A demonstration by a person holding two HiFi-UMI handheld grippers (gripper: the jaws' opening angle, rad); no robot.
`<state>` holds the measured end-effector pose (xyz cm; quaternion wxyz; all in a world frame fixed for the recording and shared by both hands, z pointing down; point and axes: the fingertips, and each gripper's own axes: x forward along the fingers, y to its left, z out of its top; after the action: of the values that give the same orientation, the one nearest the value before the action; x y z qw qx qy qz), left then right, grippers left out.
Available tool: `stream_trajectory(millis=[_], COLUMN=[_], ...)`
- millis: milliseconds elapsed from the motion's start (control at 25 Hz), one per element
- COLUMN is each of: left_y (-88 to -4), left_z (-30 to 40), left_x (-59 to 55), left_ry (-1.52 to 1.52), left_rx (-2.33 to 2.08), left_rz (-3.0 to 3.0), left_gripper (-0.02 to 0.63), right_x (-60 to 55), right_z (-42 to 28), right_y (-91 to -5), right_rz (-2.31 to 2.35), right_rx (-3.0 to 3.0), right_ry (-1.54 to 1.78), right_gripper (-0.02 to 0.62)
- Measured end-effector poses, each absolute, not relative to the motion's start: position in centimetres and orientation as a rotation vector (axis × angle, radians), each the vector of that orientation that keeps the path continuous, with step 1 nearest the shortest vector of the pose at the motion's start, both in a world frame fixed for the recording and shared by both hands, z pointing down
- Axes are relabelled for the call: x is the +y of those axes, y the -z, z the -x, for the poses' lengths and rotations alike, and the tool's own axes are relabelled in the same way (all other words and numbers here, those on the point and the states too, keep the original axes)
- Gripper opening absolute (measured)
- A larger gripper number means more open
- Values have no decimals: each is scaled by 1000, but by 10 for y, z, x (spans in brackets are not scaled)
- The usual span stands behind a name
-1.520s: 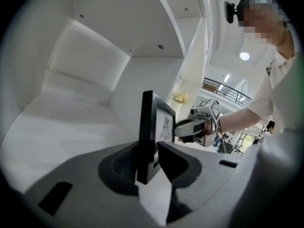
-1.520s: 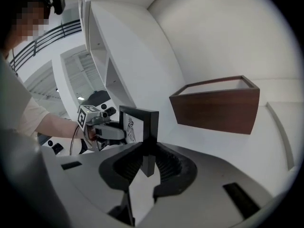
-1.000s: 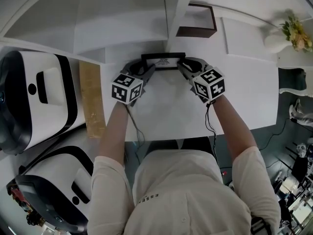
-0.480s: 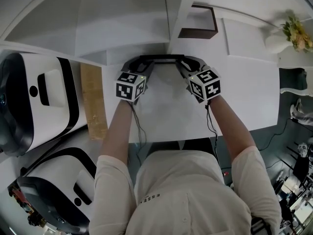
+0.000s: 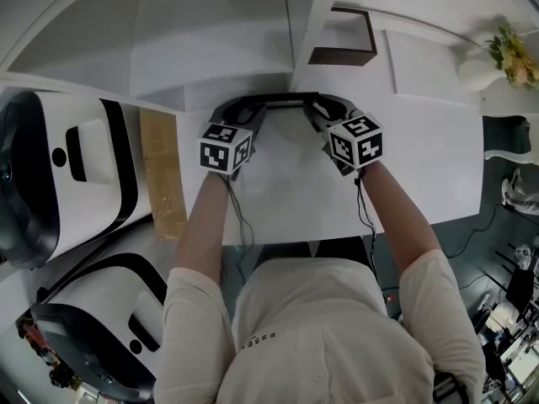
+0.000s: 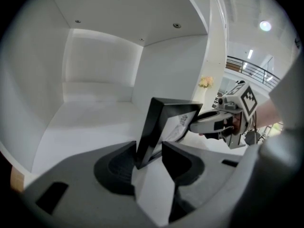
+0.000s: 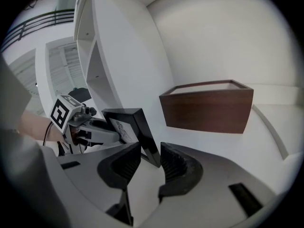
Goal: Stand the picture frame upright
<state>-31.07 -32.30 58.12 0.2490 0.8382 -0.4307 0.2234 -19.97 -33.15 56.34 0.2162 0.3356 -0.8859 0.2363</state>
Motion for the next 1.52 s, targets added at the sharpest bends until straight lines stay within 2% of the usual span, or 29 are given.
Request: stream_trajectory(millis=[80,280,400,800,880,920,960,1080,1160,1240,1520], left_y=[-581,-587,-587,-566,-550,-541,-533,-508,-491,-474,-385], left_z=[313,324,324,315,317,318,319,320,321,323,324], left_x=[-323,-322,-315,-279,-273,-269,-265,-254,-248,-240,-217], left_ry=[-610,-663,-641,-645,-586,-557,-540,-526,-504,-484,-389], left_rx=[-1190,-1271,-1265,-1283,-1353,-1395,-1434,-1525,-1570,-1594,-1677], left_rz=[-2273,-2224,-2218,-2255,-2251,-2251,-2255,-2276,-2286,-2310,-2479], left_gripper=[152,262,302,302,276,253,192,126,50,2,2], right_x=[-333,-331,-328,-296,-288,-283,-279,-274,-272,-267,-245], right_z=[198,192,190,181,181,181,181,176,174,173,169], right_y=[-565,-571,-571,-557,-544,-537,-529,-502,-481,-458,-385], right_rz=[-938,-933,-926,-931,-934,-941,-956,-1036,-1076,-1097,-1137], right_rx=[-2450,-2408,-2399,-2352,-2370,-2384,-2397,-2439,-2488,-2549,-2691], right_ry=[-693,-674,-646,-677,-638,-619,-600,-546,-496,-439,-253], right_gripper=[141,187,219,219,198,171,140,47,17,15,15])
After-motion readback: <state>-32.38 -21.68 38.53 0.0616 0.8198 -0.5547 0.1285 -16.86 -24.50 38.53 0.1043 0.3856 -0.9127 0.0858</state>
